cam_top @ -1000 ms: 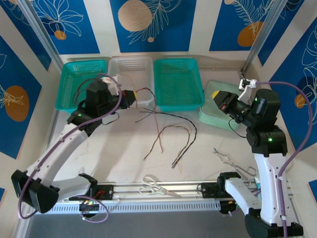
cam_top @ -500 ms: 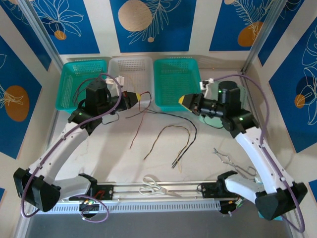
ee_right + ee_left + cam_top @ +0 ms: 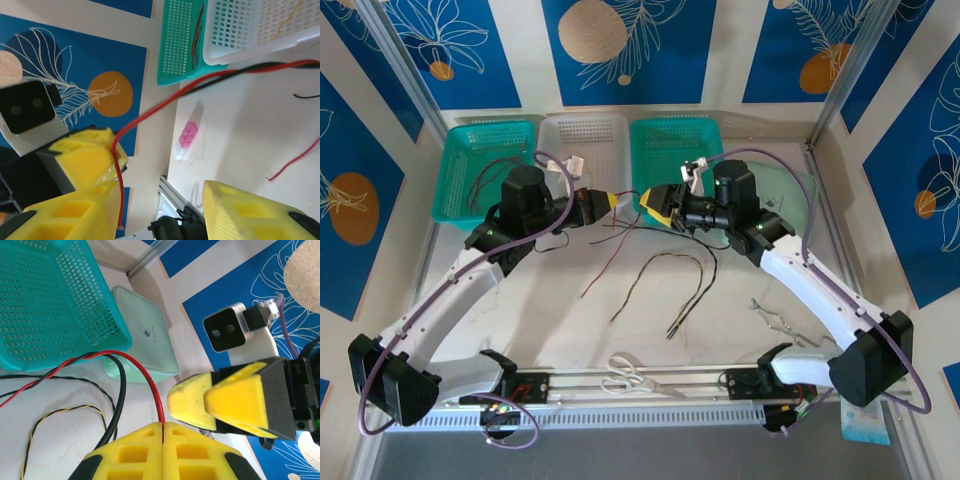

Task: Untangle the cables

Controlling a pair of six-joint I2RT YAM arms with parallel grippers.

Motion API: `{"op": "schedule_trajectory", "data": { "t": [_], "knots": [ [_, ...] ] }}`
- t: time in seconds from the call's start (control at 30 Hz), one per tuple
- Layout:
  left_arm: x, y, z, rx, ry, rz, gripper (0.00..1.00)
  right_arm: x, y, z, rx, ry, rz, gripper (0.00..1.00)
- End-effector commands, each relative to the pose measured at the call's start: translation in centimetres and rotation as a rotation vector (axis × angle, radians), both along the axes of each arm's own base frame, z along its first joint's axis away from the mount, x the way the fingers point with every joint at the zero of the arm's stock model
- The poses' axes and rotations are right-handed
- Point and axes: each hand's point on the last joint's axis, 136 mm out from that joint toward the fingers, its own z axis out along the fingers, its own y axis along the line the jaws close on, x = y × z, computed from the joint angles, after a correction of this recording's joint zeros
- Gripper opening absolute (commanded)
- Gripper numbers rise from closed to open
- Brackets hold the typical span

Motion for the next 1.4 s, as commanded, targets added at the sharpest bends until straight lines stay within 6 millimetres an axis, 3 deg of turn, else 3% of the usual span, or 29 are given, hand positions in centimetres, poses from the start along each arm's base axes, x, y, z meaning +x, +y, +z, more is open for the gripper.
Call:
{"op": "schedule_trajectory", "data": {
  "t": [0.0,0.13,0.3,0.93,1.37],
  "knots": [
    [-0.5,-1.0,0.5,-0.044,0.003,-0.046,0.00,0.6,0.8,0.9,0.031,-0.026,-0.009,0.46],
    [-0.5,-1.9,2.1,-0.151,0.029,-0.074,0.00,0.9,1.5,0.3,0.018,-0.018,-0.003,0.44],
    [-0.6,-2.5,4.6,-0.231,0.011,-0.095,0.00,1.2,1.7,1.0,0.034,-0.045,-0.023,0.41],
    [-0.8,-3.4,5.4,-0.254,0.022,-0.112,0.00,3.8,0.7,3.5,0.134,-0.129,-0.152,0.43],
    [-1.0,-4.0,7.1,-0.286,0.018,-0.143,0.00,5.0,1.1,3.2,0.218,-0.105,-0.154,0.45]
  ]
}}
